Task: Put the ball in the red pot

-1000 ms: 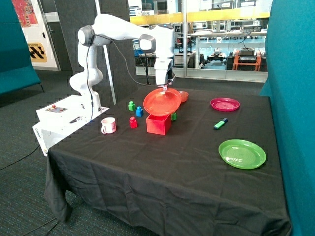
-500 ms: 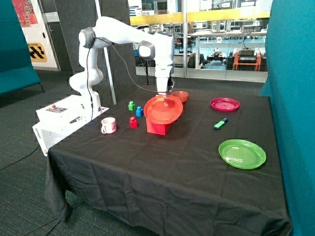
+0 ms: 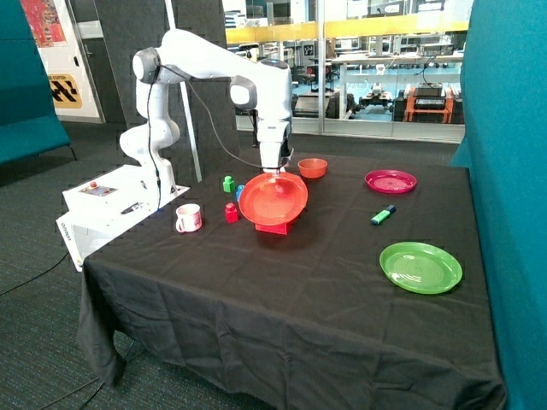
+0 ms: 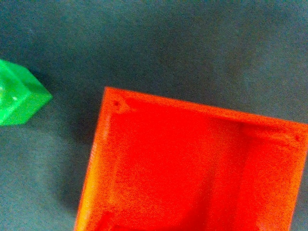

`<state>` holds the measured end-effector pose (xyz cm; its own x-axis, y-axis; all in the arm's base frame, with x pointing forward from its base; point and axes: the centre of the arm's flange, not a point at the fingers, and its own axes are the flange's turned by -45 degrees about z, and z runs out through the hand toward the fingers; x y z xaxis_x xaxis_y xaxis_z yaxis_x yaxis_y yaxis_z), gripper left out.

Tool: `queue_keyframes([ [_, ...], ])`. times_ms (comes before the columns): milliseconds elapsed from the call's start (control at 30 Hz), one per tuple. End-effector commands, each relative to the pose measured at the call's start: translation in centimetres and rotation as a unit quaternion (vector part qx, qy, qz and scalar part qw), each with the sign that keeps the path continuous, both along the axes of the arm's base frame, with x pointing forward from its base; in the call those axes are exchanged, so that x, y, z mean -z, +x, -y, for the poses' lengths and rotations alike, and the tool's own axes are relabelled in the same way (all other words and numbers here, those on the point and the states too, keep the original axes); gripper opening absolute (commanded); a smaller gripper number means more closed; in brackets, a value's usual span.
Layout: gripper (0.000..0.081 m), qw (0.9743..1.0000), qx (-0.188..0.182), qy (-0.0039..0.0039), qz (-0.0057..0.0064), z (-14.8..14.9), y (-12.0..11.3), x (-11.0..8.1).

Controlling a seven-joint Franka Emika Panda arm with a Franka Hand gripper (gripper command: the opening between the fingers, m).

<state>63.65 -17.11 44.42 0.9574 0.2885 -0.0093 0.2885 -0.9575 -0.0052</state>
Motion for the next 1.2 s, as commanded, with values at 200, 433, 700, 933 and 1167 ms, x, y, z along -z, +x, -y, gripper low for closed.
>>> queue_keyframes([
  [200,0.0000,1.0000,-0.003,-0.00115,0.0052,3.7,-3.6,0.3],
  [433,0.0000,1.0000,-0.005,-0.00114,0.0052,4.3,-5.1,1.2],
  [700,0.0000,1.0000,-0.003,-0.00116,0.0052,5.9,-6.9,2.6],
  [933,0.0000,1.0000,0.004,-0.00119,0.0052,7.1,-8.1,3.7],
  [1167,0.0000,1.0000,0.006,-0.00120,0.0052,8.4,-9.0,4.6],
])
